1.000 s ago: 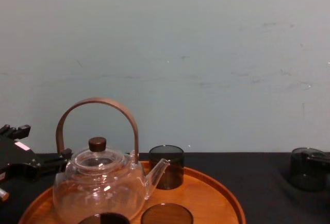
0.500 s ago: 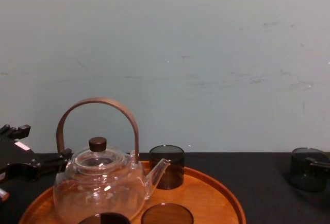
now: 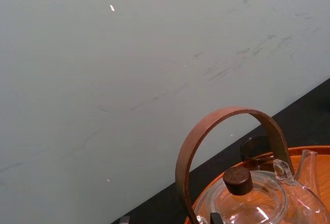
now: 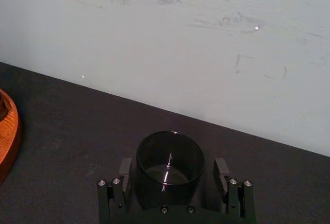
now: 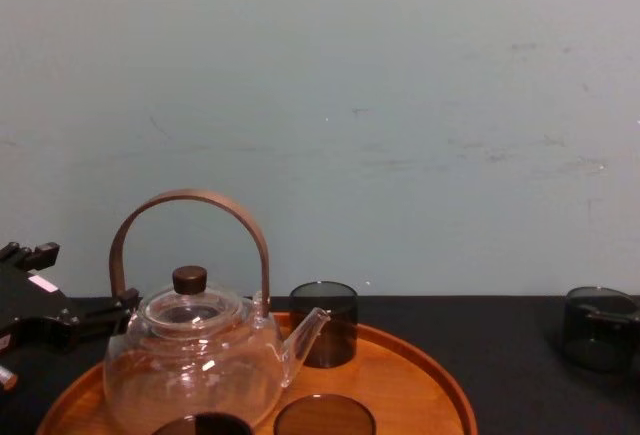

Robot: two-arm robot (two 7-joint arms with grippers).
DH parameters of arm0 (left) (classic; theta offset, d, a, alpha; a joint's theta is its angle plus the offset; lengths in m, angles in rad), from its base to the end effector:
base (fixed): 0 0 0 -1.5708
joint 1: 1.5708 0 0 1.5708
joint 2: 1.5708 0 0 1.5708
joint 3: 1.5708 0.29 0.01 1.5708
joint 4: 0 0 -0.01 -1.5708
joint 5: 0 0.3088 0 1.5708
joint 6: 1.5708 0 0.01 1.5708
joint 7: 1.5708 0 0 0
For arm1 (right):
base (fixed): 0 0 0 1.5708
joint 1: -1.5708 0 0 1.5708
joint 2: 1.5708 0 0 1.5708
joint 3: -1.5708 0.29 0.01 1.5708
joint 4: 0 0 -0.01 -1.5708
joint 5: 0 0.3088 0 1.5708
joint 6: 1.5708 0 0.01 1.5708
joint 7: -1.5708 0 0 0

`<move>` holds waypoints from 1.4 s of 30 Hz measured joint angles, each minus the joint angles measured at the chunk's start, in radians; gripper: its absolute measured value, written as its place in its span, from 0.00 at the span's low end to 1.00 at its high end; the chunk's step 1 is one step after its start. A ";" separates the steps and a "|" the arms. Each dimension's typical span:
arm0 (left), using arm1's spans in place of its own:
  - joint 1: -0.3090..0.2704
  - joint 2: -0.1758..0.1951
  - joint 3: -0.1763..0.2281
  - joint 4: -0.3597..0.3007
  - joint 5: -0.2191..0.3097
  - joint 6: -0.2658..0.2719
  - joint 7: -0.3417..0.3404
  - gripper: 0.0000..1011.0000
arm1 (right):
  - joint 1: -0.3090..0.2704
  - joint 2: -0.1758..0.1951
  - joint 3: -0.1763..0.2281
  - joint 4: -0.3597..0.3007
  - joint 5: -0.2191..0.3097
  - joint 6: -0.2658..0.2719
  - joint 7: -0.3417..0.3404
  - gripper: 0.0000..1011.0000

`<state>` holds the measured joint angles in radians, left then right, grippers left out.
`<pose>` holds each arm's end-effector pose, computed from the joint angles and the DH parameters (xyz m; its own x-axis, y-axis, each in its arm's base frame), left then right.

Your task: Pick up the glass from the table and place it on the tray.

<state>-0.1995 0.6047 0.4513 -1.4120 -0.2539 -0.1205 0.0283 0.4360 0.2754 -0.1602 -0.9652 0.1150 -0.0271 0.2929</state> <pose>0.3581 0.0827 -0.3023 0.2922 0.8803 0.3738 -0.9553 0.2872 0.0703 0.4383 -0.0895 -0.3176 0.2942 -0.9444 0.1469 0.9420 0.2606 -0.2114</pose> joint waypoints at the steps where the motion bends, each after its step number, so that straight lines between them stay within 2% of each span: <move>1: 0.000 0.000 0.000 0.000 0.000 0.000 0.000 1.00 | 0.004 -0.001 -0.001 0.006 -0.001 0.000 0.001 0.99; 12: 0.000 0.000 0.000 0.000 0.000 0.000 0.000 1.00 | 0.082 -0.025 -0.018 0.129 -0.017 -0.015 0.010 0.99; 21: 0.000 0.000 0.000 0.000 0.000 0.000 0.000 1.00 | 0.125 -0.040 -0.024 0.200 -0.028 -0.034 0.010 0.99; 36: 0.000 0.000 0.000 0.000 0.000 0.000 0.000 1.00 | 0.138 -0.044 -0.026 0.216 -0.036 -0.040 0.009 0.99; 40: 0.000 0.000 0.000 0.000 0.000 0.000 0.000 1.00 | 0.138 -0.044 -0.025 0.215 -0.035 -0.040 0.009 0.91; 42: 0.000 0.000 0.000 0.000 0.000 0.000 0.000 1.00 | 0.137 -0.044 -0.025 0.215 -0.035 -0.040 0.009 0.91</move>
<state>-0.1995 0.6047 0.4514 -1.4120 -0.2539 -0.1205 0.0283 0.5731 0.2314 -0.1855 -0.7504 0.0799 -0.0667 0.3017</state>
